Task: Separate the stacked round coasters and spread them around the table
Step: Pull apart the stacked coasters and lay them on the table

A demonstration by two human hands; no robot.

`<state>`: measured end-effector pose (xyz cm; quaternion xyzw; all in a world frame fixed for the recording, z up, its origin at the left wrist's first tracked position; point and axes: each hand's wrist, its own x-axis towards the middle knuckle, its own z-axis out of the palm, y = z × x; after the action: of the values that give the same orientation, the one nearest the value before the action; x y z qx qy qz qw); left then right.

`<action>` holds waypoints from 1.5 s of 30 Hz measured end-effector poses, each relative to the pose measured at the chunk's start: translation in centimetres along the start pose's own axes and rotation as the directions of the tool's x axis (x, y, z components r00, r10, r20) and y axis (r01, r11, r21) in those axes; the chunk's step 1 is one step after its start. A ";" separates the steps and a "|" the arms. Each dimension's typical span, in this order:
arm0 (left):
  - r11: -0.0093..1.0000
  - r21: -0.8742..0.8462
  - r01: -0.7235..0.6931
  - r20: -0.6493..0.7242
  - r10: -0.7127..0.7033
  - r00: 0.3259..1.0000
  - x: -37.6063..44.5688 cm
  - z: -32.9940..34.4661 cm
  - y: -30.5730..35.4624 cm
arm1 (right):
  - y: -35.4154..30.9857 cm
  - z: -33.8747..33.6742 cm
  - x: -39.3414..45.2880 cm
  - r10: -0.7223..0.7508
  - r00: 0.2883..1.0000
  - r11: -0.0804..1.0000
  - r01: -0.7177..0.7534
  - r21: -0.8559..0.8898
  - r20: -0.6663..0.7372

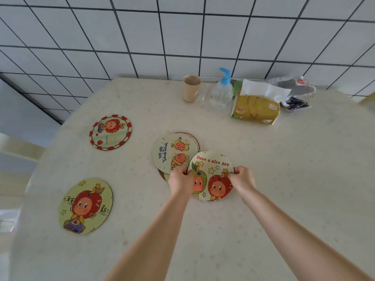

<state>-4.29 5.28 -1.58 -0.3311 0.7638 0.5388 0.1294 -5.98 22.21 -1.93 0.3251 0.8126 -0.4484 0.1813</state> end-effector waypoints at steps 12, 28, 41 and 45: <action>0.983 -0.170 0.064 -0.061 -0.075 0.995 -2.0 -0.1 0.3 | 0.1 -0.5 -0.2 -0.079 0.996 0.995 0.076 0.070 0.048; 0.981 -0.169 0.099 -0.100 -0.117 0.988 -10.3 -13.6 -12.8 | 6.6 6.8 -18.2 -0.062 0.965 0.993 0.033 0.116 0.253; 0.978 -0.163 0.127 -0.125 -0.148 0.981 -12.8 -23.2 -20.9 | 11.8 16.0 -28.5 0.056 0.943 0.971 -0.127 0.201 0.327; 0.985 -0.142 0.093 -0.103 -0.109 0.989 -13.0 -23.3 -20.8 | 11.7 15.6 -28.3 0.046 0.960 0.981 -0.095 0.169 0.275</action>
<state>22.50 -15.30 -0.70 -0.4069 0.7132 0.5634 0.0910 22.62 3.18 -0.81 0.3050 0.7243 -0.5535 0.2758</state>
